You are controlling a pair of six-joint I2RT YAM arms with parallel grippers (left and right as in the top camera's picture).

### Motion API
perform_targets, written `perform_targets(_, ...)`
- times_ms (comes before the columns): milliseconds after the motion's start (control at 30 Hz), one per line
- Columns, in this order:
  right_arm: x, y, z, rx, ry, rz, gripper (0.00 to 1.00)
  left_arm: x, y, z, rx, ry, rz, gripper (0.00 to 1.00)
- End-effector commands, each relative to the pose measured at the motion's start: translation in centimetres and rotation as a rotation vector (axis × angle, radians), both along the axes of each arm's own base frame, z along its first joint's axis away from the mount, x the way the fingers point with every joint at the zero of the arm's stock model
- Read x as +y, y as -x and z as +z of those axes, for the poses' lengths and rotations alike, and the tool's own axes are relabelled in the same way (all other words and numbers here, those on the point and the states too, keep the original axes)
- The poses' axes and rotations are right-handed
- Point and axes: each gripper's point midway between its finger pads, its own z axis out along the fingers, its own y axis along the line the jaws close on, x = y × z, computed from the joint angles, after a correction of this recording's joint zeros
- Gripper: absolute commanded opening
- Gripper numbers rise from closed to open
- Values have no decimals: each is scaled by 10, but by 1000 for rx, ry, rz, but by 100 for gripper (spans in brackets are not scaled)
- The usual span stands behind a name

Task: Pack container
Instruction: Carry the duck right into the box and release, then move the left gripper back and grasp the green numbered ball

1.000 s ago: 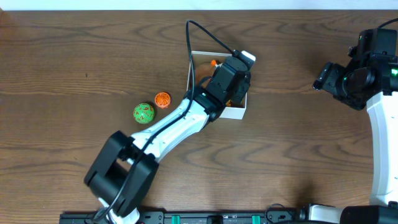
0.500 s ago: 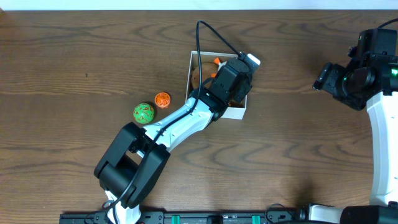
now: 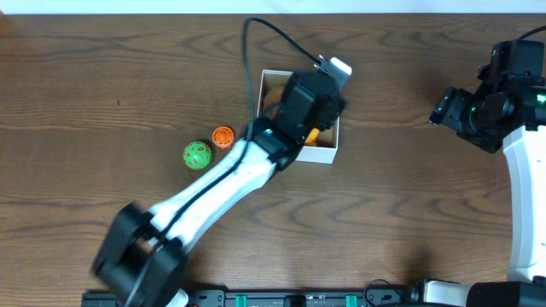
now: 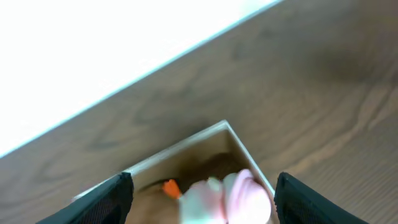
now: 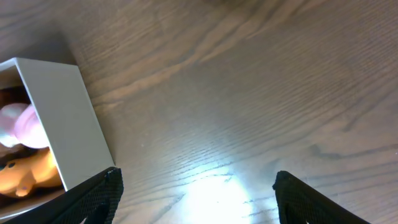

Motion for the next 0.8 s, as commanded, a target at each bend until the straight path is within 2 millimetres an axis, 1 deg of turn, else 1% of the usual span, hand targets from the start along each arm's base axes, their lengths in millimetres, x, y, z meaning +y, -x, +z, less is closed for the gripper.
perform_targets(0, -1, -2, 5, -14, -3, -6, 81, 27, 4, 27, -28, -19, 63, 73)
perform_targets(67, -1, -2, 5, -14, -3, -6, 82, 42, 10, 24, 10, -45, 81, 73)
perform_targets(133, -1, -1, 5, -13, -3, -5, 82, 61, 14, 15, 79, -52, 133, 70)
perform_targets(167, -1, -1, 5, -13, -2, -3, 82, 73, 17, 7, 126, -58, 168, 68)
perform_targets(300, -1, -1, 5, -13, -2, -2, 82, 124, 29, -27, 318, -80, 331, 68)
perform_targets(333, -1, -1, 5, -13, -2, -2, 82, 137, 33, -34, 367, -83, 379, 68)
perform_targets(367, -1, -1, 5, -13, -2, -2, 82, 155, 41, -44, 435, -83, 450, 68)
perform_targets(400, -1, -1, 4, -13, -2, -2, 82, 166, 47, -50, 479, -83, 492, 68)
perform_targets(467, -1, -1, 4, -13, -2, -2, 82, 194, 64, -64, 598, -88, 589, 68)
perform_targets(567, 0, -1, 4, -12, -2, -2, 82, 225, 80, -76, 705, -101, 682, 68)
perform_targets(633, 0, -1, 4, -13, -2, -2, 82, 243, 87, -84, 754, -97, 728, 69)
perform_targets(767, 0, -1, 4, -12, -2, -2, 83, 265, 98, -100, 838, -69, 784, 70)
